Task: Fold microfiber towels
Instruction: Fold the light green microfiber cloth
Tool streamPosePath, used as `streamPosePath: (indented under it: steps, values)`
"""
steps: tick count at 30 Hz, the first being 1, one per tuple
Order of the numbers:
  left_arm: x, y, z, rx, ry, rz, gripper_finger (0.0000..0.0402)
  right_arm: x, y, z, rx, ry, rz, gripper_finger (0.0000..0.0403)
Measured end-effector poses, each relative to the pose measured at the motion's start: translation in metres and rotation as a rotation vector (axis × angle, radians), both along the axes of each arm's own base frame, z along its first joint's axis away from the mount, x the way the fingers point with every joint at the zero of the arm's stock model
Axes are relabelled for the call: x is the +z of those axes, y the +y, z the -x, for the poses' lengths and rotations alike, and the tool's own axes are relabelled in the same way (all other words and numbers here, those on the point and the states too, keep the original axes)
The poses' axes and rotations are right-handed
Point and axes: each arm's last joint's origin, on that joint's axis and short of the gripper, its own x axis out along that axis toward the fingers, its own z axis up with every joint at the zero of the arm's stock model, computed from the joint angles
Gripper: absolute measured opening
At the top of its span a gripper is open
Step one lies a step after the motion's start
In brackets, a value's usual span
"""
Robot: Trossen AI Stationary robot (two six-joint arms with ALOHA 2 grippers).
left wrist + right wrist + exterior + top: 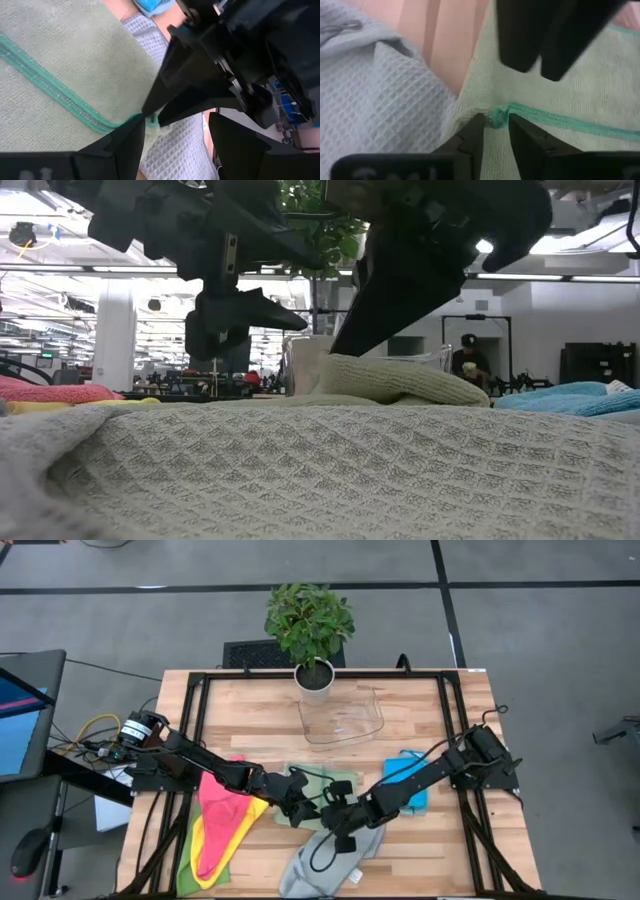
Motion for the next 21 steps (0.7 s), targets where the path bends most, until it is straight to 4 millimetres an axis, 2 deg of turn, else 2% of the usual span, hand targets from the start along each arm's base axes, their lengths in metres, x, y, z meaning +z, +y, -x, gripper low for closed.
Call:
streamPosePath:
  steps: [6, 9, 16, 18, 21]
  values:
    - [0.001, -0.002, 0.001, -0.046, 0.018, 0.048, 0.0212, 0.002, -0.011, -0.004, -0.055, 0.014, -0.064, 0.0150]
    - [0.007, -0.001, 0.004, -0.068, 0.017, 0.059, 0.0212, 0.017, -0.016, -0.005, -0.045, -0.019, -0.115, 0.0168]
    - [0.040, 0.005, 0.024, -0.051, 0.011, 0.012, 0.0212, 0.052, -0.018, 0.005, -0.082, -0.096, -0.143, 0.0195]
    - [0.046, 0.004, 0.035, -0.038, 0.048, -0.027, 0.0212, 0.048, -0.015, 0.006, -0.098, -0.088, -0.149, 0.0192]
    - [0.055, -0.005, 0.050, -0.014, 0.064, -0.071, 0.0212, 0.028, -0.004, 0.003, -0.085, -0.054, -0.142, 0.0181]
